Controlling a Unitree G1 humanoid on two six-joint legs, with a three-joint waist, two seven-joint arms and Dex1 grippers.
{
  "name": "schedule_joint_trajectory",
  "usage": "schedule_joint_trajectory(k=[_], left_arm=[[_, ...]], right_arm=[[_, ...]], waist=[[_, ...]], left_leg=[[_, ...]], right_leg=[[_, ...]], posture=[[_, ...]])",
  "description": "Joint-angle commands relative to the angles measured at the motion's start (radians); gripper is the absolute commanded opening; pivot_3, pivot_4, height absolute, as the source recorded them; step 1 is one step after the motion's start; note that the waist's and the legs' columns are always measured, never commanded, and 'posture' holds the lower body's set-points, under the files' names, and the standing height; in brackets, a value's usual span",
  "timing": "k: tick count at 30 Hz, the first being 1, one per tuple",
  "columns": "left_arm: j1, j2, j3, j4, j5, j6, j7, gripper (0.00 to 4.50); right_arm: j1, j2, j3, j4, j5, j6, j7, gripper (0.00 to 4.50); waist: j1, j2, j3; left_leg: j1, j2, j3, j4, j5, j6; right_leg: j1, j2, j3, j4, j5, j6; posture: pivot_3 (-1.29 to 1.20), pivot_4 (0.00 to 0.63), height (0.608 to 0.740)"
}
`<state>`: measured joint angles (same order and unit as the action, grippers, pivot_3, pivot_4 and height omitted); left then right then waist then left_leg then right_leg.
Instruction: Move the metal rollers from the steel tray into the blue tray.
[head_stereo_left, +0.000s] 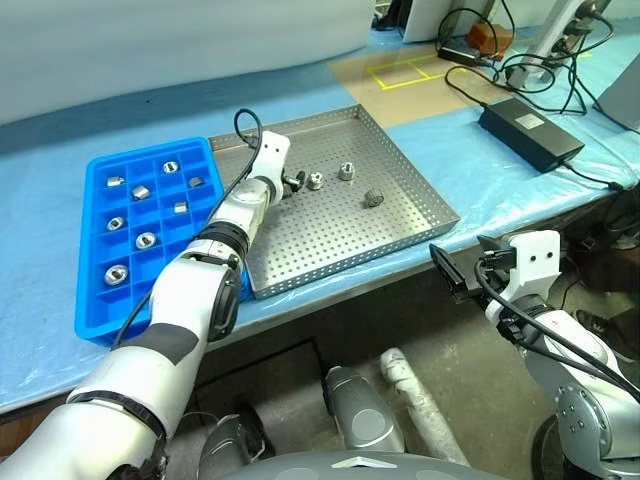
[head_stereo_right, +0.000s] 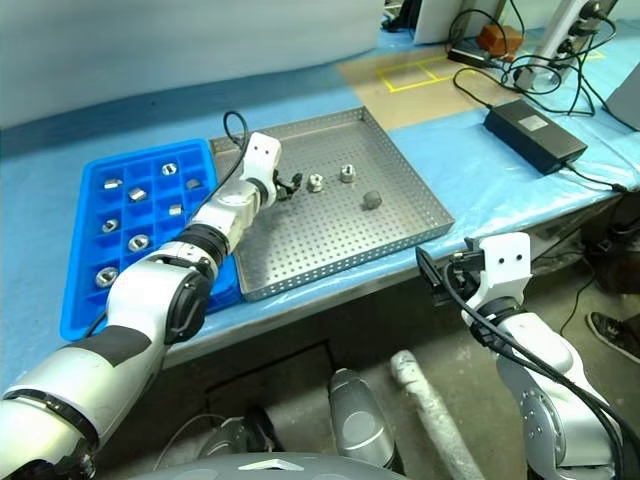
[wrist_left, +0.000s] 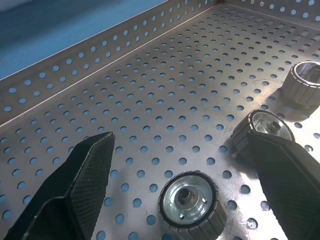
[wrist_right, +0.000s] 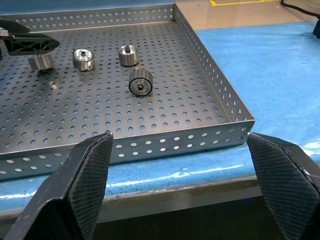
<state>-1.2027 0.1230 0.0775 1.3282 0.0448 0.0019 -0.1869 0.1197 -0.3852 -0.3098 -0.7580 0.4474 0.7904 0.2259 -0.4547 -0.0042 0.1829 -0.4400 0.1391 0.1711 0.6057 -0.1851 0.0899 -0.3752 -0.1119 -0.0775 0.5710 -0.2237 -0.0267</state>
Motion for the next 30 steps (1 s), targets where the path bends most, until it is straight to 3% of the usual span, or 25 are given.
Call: schedule_joint_trajectory(k=[1,14,17,23,30], left_arm=[[0.003,0.003,-0.004,-0.024,0.009,0.017,0.005,4.42],[0.007,-0.037,0.032,-0.016,-0.029,0.161,-0.118,4.42],[-0.003,-0.038,0.038,-0.019,-0.03,0.152,-0.108,3.82],[-0.008,-0.027,0.062,-0.024,-0.037,0.131,-0.062,1.71],[-0.012,-0.022,0.106,-0.076,-0.076,-0.006,-0.037,1.61]], right_arm=[[-0.005,-0.009,-0.007,-0.017,0.001,-0.028,0.006,4.42],[-0.01,-0.007,-0.013,-0.007,-0.001,-0.037,0.01,4.42],[-0.013,-0.006,-0.01,-0.005,-0.003,-0.038,0.007,4.42],[-0.008,-0.003,-0.005,0.006,-0.007,-0.05,0.008,4.42],[-0.071,-0.004,0.045,0.073,-0.008,-0.069,0.031,4.42]], waist=[[0.0,0.0,0.0],[-0.001,0.0,0.0],[-0.001,0.0,0.0],[-0.001,0.0,0.0],[0.002,0.0,0.0]], left_leg=[[0.0,0.0,0.0,0.0,0.0,0.0],[0.0,-0.002,-0.001,0.002,-0.002,0.002],[0.001,-0.002,-0.001,0.002,-0.002,0.003],[0.001,-0.003,-0.001,0.002,-0.002,0.003],[0.0,-0.003,-0.001,0.002,-0.002,0.003]], right_leg=[[0.0,0.0,0.0,0.0,0.0,0.0],[0.002,-0.002,0.0,0.0,0.0,0.0],[0.003,-0.002,0.0,0.0,0.0,0.0],[0.003,-0.003,0.0,0.0,0.0,0.0],[0.003,-0.003,-0.001,0.0,0.0,0.001]], posture=[[-0.84,0.15,0.74],[-0.83,0.15,0.74],[-0.83,0.15,0.74],[-0.82,0.15,0.74],[-0.71,0.15,0.74]])
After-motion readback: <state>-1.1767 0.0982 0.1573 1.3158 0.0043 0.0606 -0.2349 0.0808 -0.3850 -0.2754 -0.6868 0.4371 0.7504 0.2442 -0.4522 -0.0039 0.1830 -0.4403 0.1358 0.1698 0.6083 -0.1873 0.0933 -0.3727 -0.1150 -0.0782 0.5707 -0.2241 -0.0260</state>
